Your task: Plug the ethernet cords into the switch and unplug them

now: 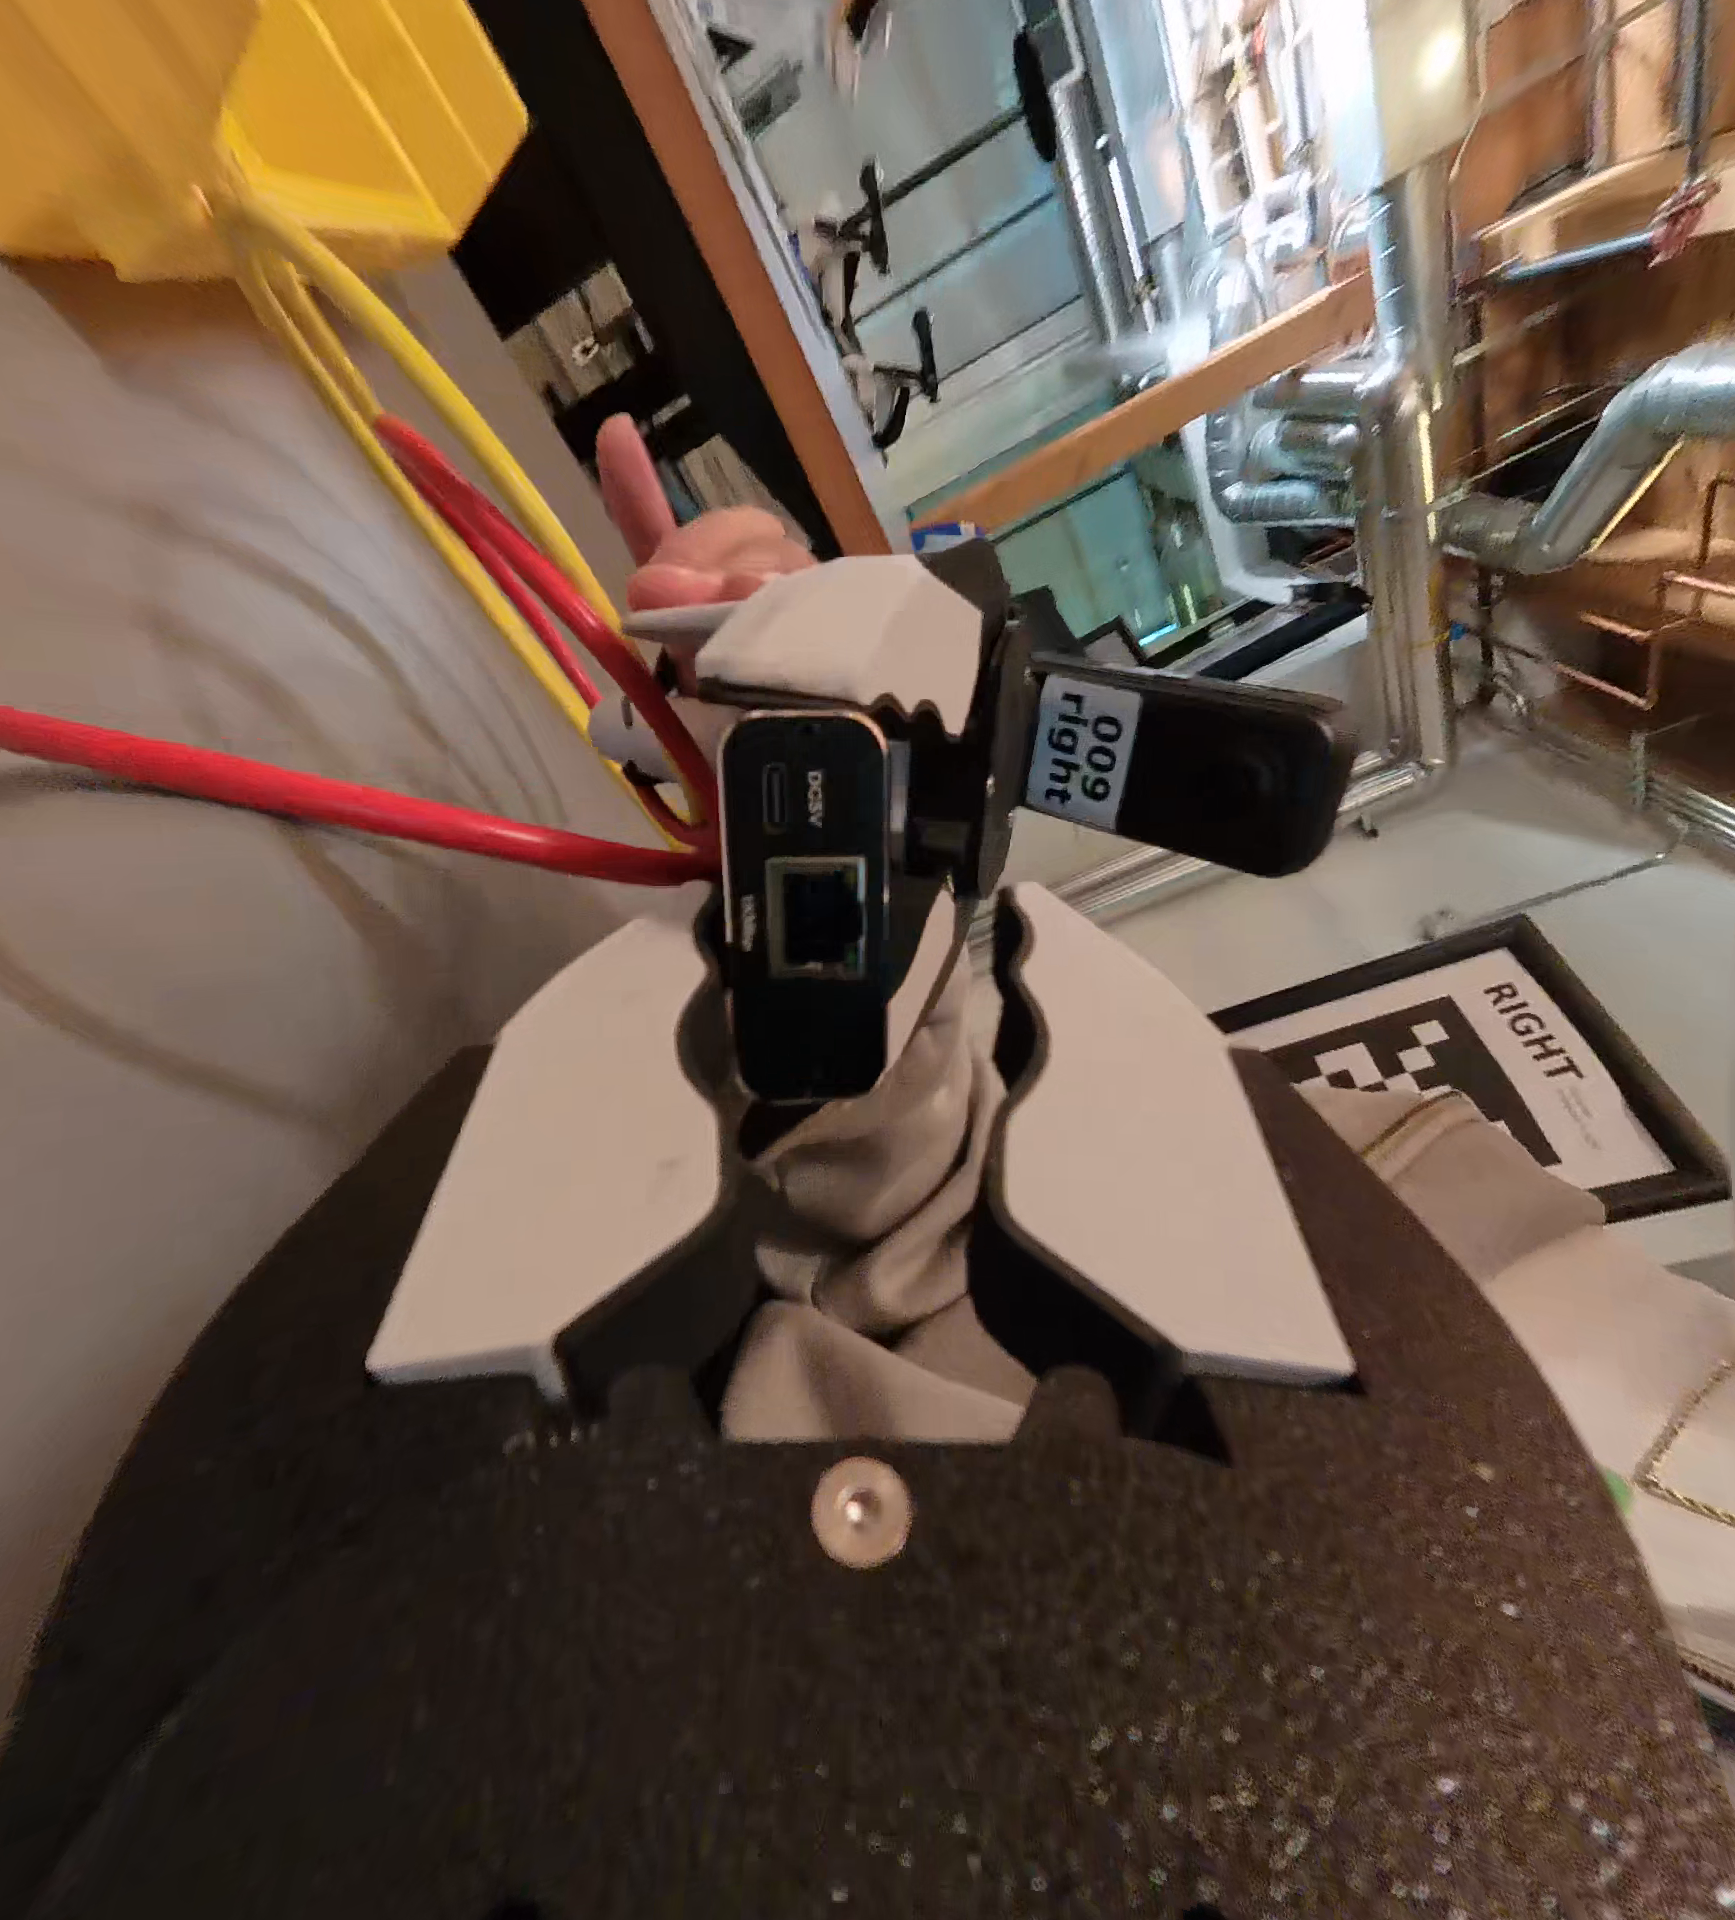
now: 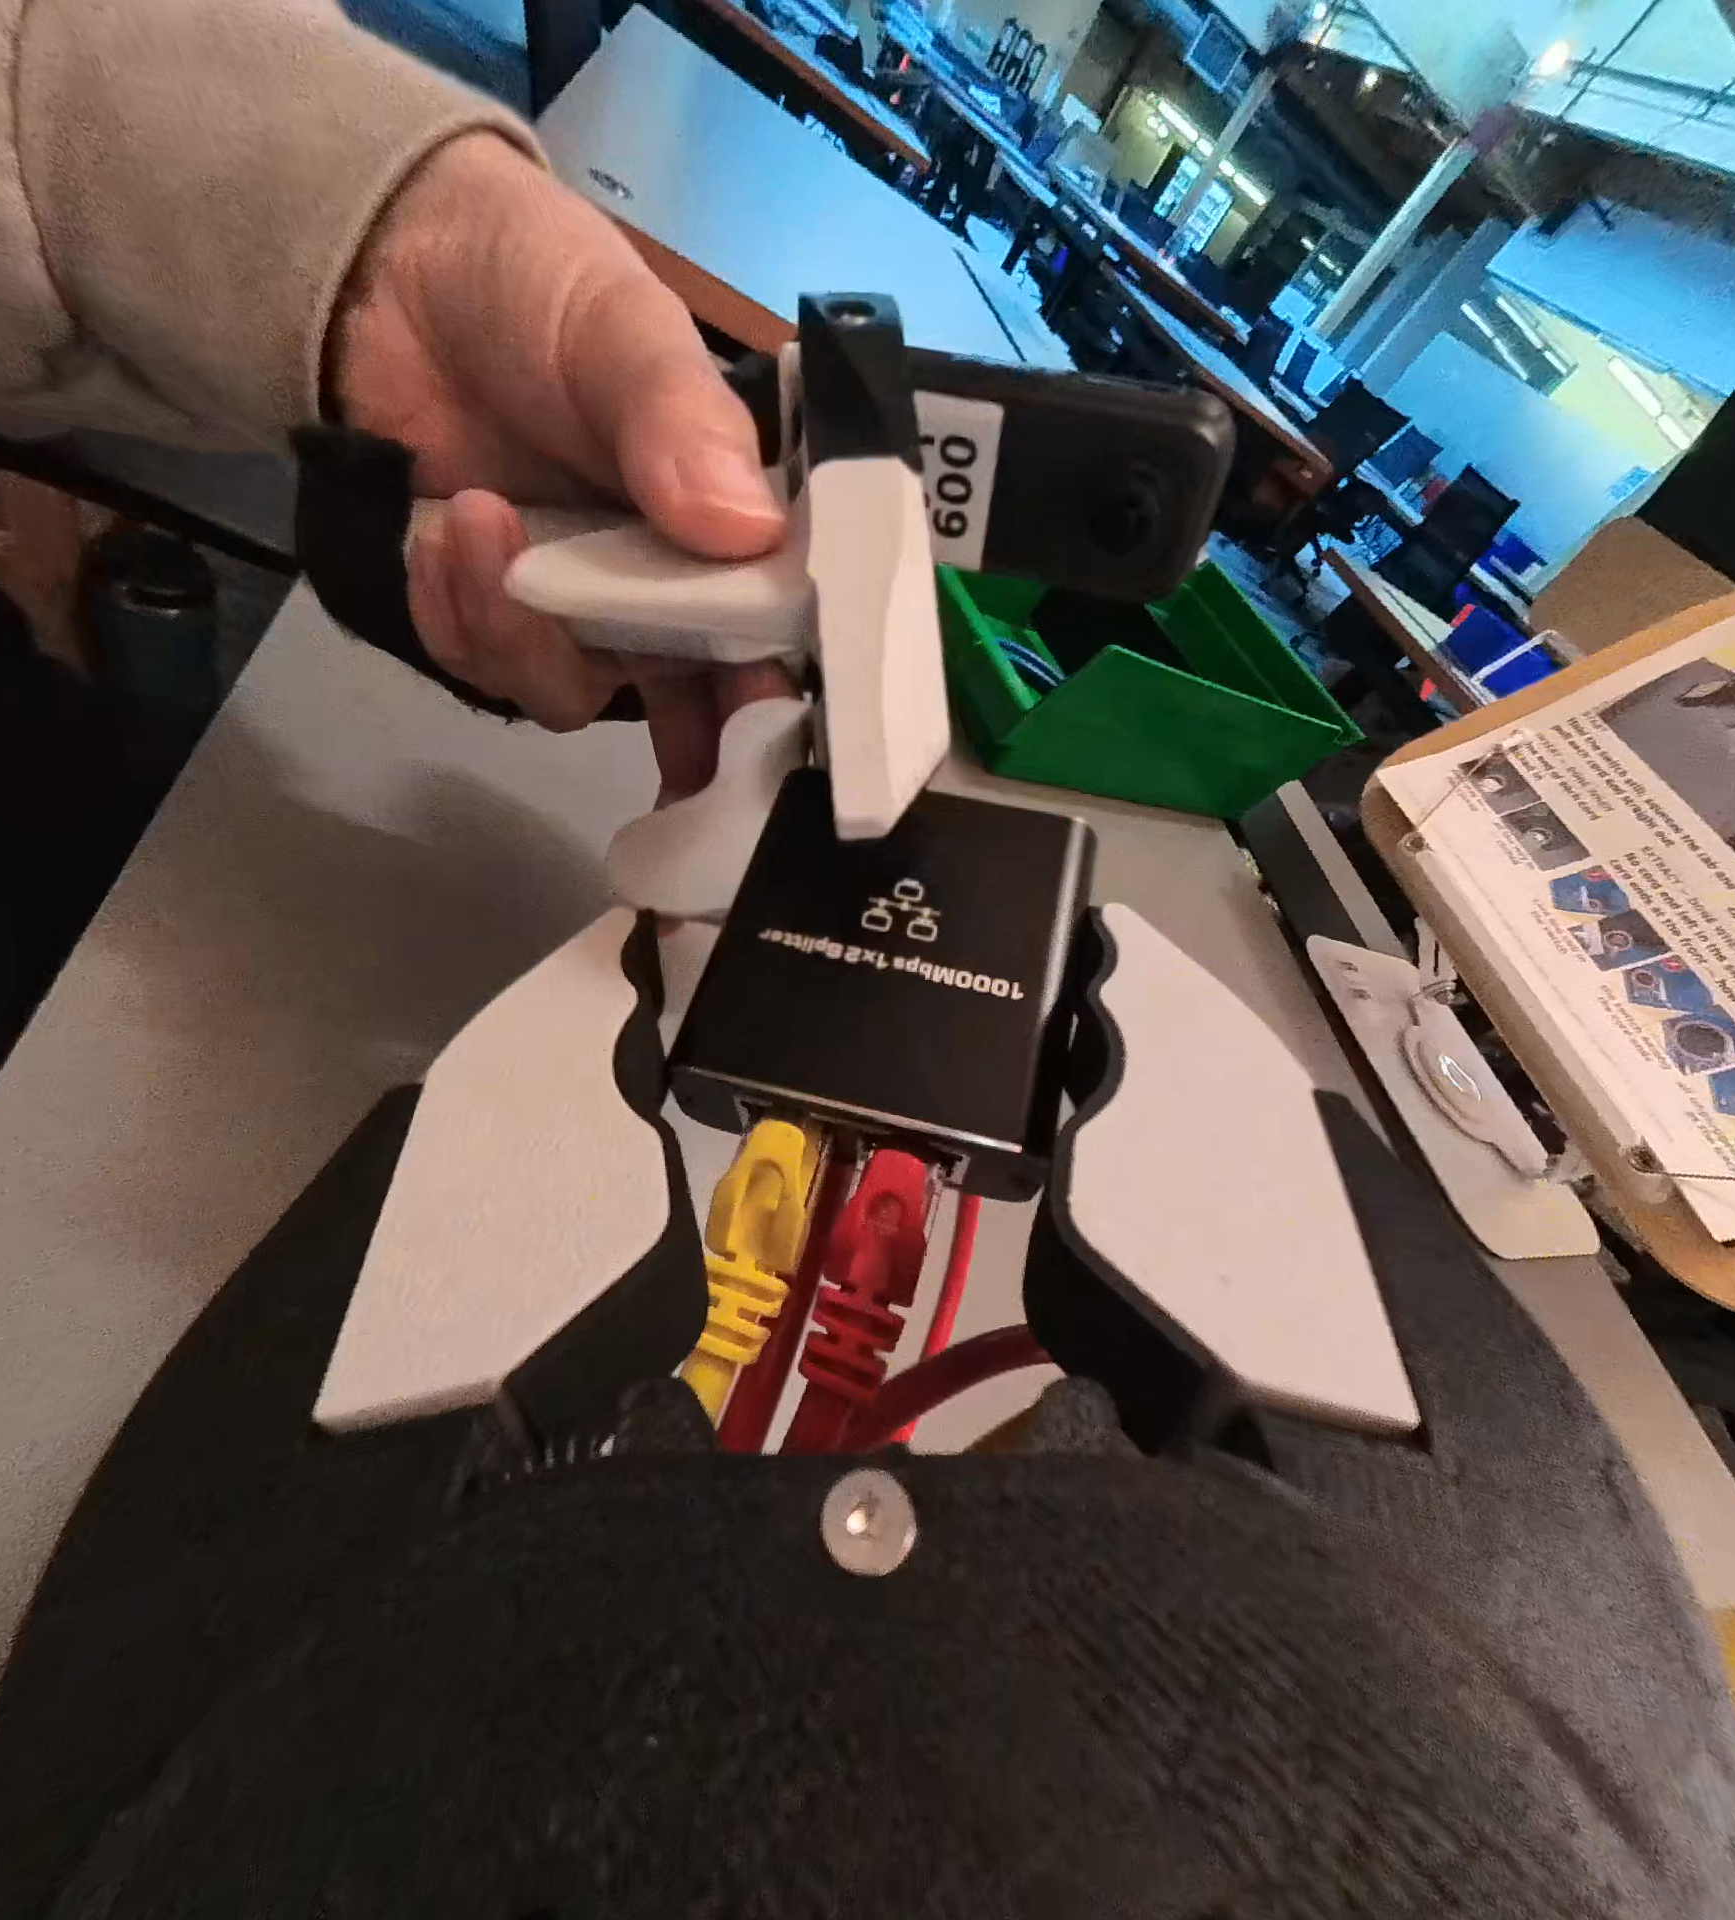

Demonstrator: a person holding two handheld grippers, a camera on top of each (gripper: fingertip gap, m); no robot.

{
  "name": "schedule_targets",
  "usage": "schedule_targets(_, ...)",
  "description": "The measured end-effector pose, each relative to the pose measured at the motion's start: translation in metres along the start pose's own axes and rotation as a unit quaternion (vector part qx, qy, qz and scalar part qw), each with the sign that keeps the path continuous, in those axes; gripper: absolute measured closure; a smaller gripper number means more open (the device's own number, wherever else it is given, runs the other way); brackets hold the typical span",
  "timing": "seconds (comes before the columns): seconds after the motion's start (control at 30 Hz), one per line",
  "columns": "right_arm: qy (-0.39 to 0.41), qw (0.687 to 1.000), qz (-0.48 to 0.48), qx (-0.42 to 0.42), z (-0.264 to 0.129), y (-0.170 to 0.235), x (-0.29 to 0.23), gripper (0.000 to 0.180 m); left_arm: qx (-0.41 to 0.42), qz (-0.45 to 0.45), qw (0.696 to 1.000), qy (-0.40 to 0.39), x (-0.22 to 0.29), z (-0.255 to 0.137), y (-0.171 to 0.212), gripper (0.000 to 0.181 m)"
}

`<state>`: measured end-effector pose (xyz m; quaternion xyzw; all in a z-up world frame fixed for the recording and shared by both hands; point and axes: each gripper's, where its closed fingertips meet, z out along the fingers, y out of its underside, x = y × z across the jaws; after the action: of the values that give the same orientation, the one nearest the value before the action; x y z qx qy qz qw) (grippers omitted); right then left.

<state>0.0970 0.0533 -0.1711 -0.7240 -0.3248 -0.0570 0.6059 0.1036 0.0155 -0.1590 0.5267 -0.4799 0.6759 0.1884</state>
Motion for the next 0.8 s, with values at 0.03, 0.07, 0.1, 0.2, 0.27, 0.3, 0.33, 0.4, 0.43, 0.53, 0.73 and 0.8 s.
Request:
schedule_targets(0.03, -0.006, 1.0, -0.006, -0.007, 0.003, 0.001, -0.003, 0.103, -0.007, -0.002, 1.0, -0.009, -0.002, 0.002, 0.003, 0.135)
schedule_targets(0.07, -0.014, 1.0, -0.009, -0.007, 0.006, -0.001, -0.007, 0.103, -0.008, 0.006, 1.0, -0.027, -0.009, 0.004, 0.004, 0.155)
schedule_targets(0.1, -0.01, 1.0, -0.012, -0.014, 0.008, 0.0, -0.006, 0.103, 0.005, 0.026, 0.999, -0.03, -0.012, 0.004, 0.002, 0.156)
schedule_targets(0.2, 0.016, 0.999, -0.045, -0.026, 0.006, 0.002, -0.001, 0.107, 0.054, -0.005, 0.999, 0.006, -0.015, 0.004, -0.004, 0.155)
schedule_targets(0.27, 0.093, 0.991, -0.091, -0.027, -0.003, -0.004, 0.018, 0.087, 0.083, -0.046, 0.995, 0.032, -0.019, 0.002, -0.008, 0.155)
schedule_targets(0.3, 0.113, 0.988, -0.104, -0.03, -0.009, -0.008, 0.024, 0.084, 0.099, -0.064, 0.992, 0.042, -0.022, 0.001, -0.011, 0.155)
schedule_targets(0.33, 0.132, 0.985, -0.109, -0.033, -0.016, -0.013, 0.029, 0.086, 0.112, -0.075, 0.99, 0.046, -0.024, -0.001, -0.014, 0.155)
schedule_targets(0.4, 0.177, 0.977, -0.119, -0.002, -0.032, -0.037, 0.04, 0.09, 0.124, -0.076, 0.989, 0.038, -0.029, -0.004, -0.018, 0.155)
schedule_targets(0.43, 0.185, 0.975, -0.117, 0.021, -0.038, -0.048, 0.042, 0.096, 0.127, -0.073, 0.989, 0.034, -0.03, -0.005, -0.021, 0.155)
schedule_targets(0.53, 0.143, 0.987, -0.076, 0.016, -0.037, -0.041, 0.035, 0.094, 0.139, -0.06, 0.988, 0.027, -0.022, -0.006, -0.031, 0.155)
schedule_targets(0.73, 0.144, 0.975, -0.05, 0.161, -0.071, -0.099, 0.033, 0.1, 0.162, -0.01, 0.986, -0.045, -0.023, -0.011, -0.051, 0.155)
schedule_targets(0.8, 0.12, 0.986, -0.011, 0.114, -0.064, -0.078, 0.032, 0.091, 0.183, 0.011, 0.981, -0.069, -0.023, -0.016, -0.06, 0.155)
